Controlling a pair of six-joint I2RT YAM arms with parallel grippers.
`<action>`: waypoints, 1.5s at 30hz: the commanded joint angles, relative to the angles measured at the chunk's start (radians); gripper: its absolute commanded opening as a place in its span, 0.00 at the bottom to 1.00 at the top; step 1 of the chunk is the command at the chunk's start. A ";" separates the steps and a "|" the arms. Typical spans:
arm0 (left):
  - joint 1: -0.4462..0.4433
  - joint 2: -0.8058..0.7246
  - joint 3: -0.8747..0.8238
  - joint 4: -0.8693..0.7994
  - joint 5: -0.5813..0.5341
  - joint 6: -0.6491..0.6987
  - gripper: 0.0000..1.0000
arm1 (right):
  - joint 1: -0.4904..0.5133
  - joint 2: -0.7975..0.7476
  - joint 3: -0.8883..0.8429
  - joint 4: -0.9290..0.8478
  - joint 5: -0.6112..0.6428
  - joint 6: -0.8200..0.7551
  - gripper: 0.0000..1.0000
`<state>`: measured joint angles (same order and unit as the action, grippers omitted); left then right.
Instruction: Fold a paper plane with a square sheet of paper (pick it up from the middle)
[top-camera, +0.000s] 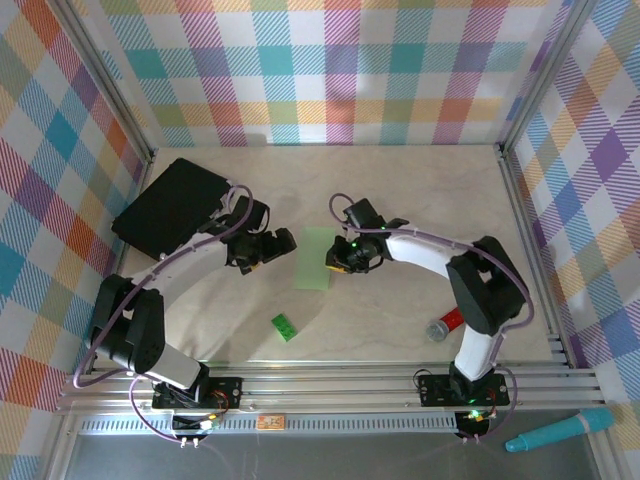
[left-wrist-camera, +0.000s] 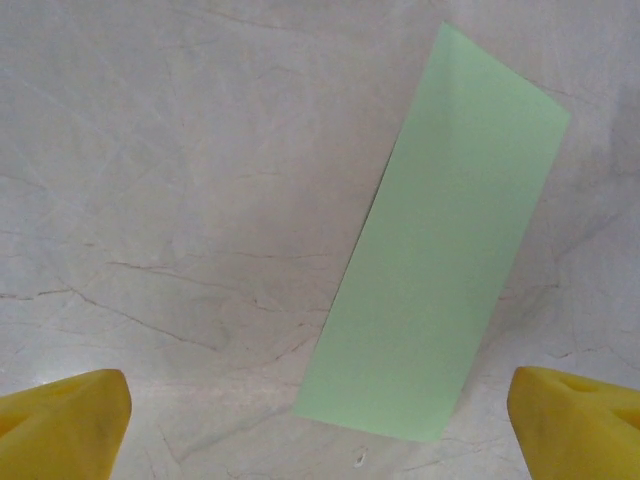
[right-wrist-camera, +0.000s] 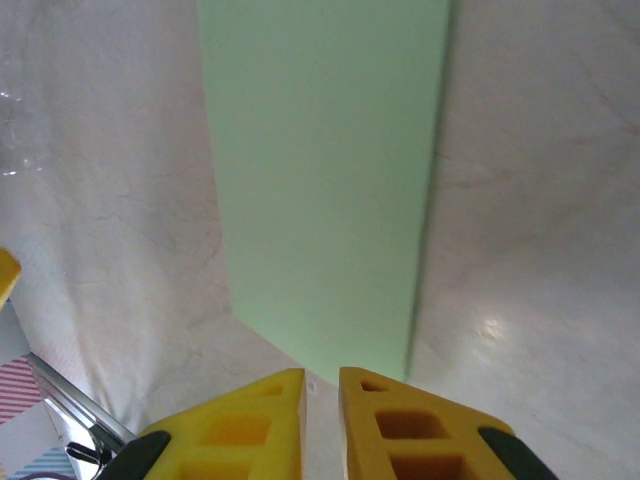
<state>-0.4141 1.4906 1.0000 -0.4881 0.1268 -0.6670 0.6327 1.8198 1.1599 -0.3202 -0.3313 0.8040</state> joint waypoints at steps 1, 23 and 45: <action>0.012 -0.032 -0.025 0.051 0.041 -0.019 0.98 | 0.011 0.078 0.060 0.001 -0.047 -0.004 0.16; 0.009 0.048 -0.075 0.175 0.260 -0.048 1.00 | -0.047 0.081 -0.065 -0.195 0.003 -0.394 0.17; -0.189 0.105 -0.183 0.342 0.305 -0.225 0.67 | -0.074 0.009 -0.150 -0.016 0.020 -0.084 0.19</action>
<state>-0.5892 1.5879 0.8391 -0.1524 0.4339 -0.8696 0.5629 1.8004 1.0206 -0.3328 -0.3180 0.6903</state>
